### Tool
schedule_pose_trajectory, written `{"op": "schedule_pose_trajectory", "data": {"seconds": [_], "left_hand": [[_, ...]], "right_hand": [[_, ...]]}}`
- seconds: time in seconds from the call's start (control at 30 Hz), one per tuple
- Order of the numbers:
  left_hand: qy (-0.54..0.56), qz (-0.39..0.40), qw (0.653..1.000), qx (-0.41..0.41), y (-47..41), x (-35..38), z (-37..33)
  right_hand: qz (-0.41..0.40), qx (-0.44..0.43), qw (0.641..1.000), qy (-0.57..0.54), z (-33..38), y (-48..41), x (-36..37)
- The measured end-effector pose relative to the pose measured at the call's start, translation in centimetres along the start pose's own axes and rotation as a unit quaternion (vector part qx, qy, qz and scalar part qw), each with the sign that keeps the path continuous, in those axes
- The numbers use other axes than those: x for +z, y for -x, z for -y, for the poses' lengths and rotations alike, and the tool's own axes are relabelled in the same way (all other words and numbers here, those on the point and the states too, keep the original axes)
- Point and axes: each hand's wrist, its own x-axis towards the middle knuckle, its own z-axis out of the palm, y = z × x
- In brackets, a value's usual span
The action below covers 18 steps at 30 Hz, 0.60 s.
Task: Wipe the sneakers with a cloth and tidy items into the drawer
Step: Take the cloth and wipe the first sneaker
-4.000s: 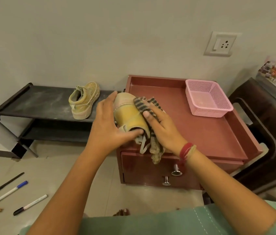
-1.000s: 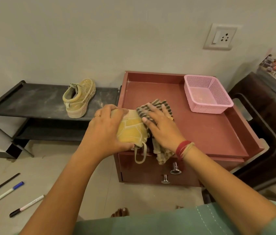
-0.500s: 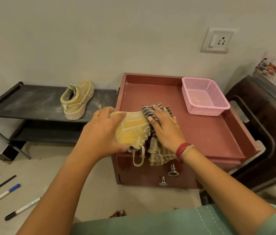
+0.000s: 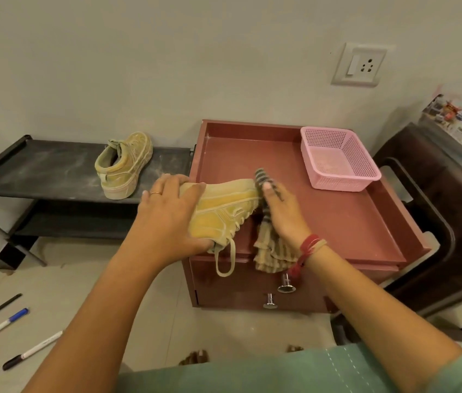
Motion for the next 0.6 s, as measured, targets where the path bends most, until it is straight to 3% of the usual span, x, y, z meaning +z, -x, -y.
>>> {"op": "schedule_pose_trajectory", "data": {"seconds": [0.1, 0.17, 0.3, 0.43, 0.53, 0.6], "left_hand": [[0.005, 0.016, 1.000, -0.005, -0.4, 0.5, -0.2], [0.024, 0.015, 1.000, -0.006, -0.5, 0.6, 0.1], [0.034, 0.023, 0.999, -0.005, -0.6, 0.4, 0.2], [0.045, 0.023, 0.999, -0.003, -0.7, 0.3, 0.3], [0.052, 0.025, 0.998, 0.000, -0.7, 0.3, 0.5], [0.052, 0.026, 0.998, 0.002, -0.7, 0.3, 0.6]], "right_hand": [[0.081, -0.130, 0.976, 0.154, -1.1, 2.1, 2.1], [0.102, -0.180, 0.963, 0.172, -1.3, 2.1, 2.0], [0.032, -0.090, 0.985, 0.146, -1.2, 0.7, 0.9], [0.132, -0.194, 0.957, 0.169, -1.5, 2.2, 1.6], [0.049, -0.105, 0.984, 0.132, -1.7, 0.4, 0.6], [0.057, -0.094, 0.984, 0.140, -1.6, 0.5, 0.5]]}}
